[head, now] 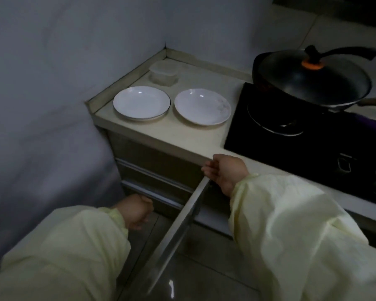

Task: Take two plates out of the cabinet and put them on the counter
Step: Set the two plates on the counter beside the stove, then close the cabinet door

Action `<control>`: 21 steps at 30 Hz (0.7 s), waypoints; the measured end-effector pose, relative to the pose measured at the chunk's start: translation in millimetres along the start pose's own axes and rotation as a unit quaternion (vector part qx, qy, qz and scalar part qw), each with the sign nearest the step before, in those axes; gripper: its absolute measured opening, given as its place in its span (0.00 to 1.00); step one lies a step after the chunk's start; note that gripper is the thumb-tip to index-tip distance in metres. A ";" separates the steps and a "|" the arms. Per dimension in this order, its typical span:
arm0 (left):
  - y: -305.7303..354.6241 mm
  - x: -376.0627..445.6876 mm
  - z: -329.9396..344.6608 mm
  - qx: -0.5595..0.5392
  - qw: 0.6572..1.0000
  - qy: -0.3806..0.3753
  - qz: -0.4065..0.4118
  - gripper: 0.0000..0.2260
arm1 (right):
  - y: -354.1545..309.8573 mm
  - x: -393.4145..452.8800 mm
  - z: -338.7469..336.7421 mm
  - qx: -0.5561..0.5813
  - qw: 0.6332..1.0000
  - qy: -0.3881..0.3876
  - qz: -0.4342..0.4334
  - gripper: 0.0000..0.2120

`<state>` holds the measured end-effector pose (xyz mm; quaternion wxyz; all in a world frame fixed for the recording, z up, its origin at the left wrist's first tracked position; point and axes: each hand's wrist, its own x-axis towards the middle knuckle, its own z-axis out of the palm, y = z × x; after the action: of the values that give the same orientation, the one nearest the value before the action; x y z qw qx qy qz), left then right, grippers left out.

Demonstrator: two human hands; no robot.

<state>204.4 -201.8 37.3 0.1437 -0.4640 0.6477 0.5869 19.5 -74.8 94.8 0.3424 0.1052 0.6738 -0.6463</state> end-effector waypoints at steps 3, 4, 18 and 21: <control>-15.2 -13.8 21.5 0.029 0.999 -0.027 0.008 0.06 | 25.1 -24.6 -14.9 -0.054 0.998 -0.017 0.008 0.09; -17.8 -18.3 27.0 0.049 0.998 -0.043 0.008 0.07 | 33.2 -33.1 -19.9 -0.073 0.997 -0.022 0.009 0.09; -46.2 -49.8 87.3 0.365 0.927 -0.048 0.067 0.14 | 151.0 -126.3 -108.1 -0.238 0.970 -0.052 0.017 0.10; -40.7 -59.1 124.0 0.251 0.962 -0.104 0.024 0.07 | 159.6 -127.5 -136.7 -0.327 0.942 -0.079 0.022 0.06</control>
<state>222.5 -60.5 21.6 0.3084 -0.3339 0.7664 0.4539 163.1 115.2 33.9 0.4240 -0.0487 0.8162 -0.3894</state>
